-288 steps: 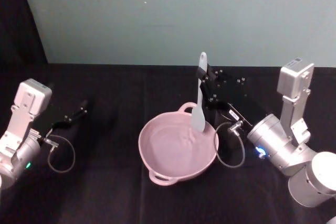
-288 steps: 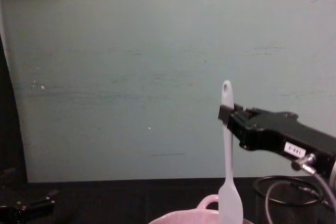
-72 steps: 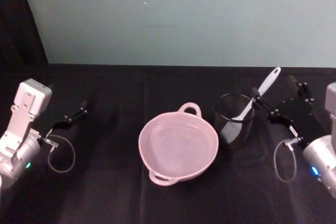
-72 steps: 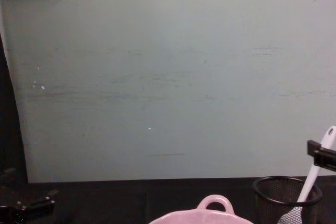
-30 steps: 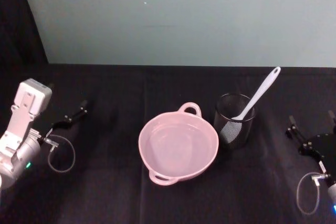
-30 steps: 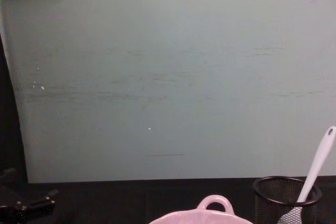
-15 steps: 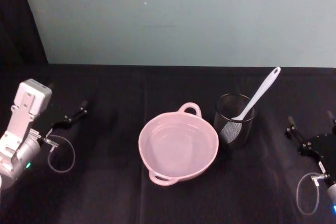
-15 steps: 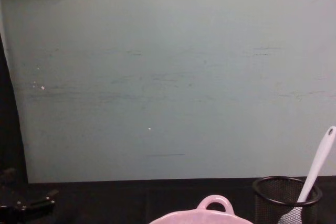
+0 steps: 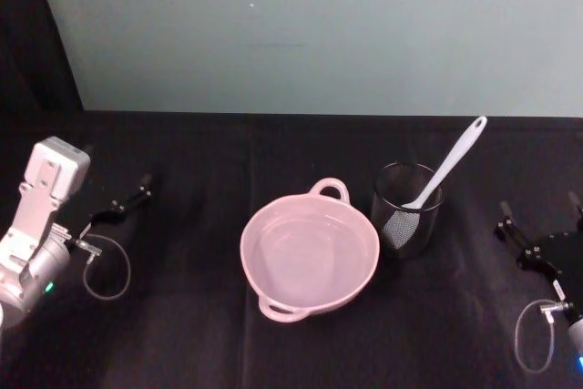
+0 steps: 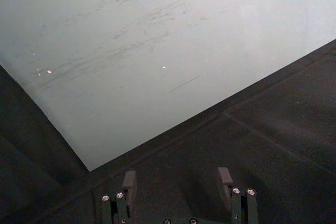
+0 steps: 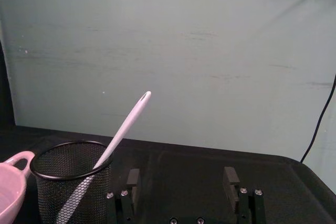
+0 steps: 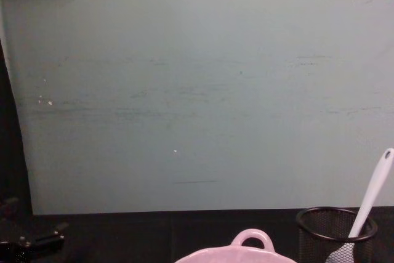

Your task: Use the one hand to pick up the spoon and stir the clear water in the bowl.

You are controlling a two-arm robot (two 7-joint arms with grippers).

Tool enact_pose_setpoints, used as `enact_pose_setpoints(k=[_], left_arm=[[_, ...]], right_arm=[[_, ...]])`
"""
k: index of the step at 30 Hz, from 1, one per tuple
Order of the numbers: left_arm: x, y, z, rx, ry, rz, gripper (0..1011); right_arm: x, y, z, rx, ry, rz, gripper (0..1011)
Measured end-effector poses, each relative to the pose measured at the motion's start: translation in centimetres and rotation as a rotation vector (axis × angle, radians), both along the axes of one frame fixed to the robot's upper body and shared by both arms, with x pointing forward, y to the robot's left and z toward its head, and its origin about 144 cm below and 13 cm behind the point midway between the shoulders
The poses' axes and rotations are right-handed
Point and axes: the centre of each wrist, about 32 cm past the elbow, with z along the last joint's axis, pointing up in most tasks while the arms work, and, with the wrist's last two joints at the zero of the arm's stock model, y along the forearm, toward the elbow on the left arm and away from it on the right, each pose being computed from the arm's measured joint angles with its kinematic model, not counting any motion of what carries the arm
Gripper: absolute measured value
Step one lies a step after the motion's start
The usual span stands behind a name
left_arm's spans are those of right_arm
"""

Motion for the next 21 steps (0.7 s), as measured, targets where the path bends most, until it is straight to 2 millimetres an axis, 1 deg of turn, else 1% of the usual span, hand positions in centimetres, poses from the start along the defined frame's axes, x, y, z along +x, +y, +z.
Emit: enact_pose_setpoints(k=[21], left_arm=[[0.0, 0.0, 0.0, 0.0, 0.0, 0.0, 1005]], right_arm=[[-0.01, -0.02, 0.03, -0.002, -0.001, -0.001, 1003]])
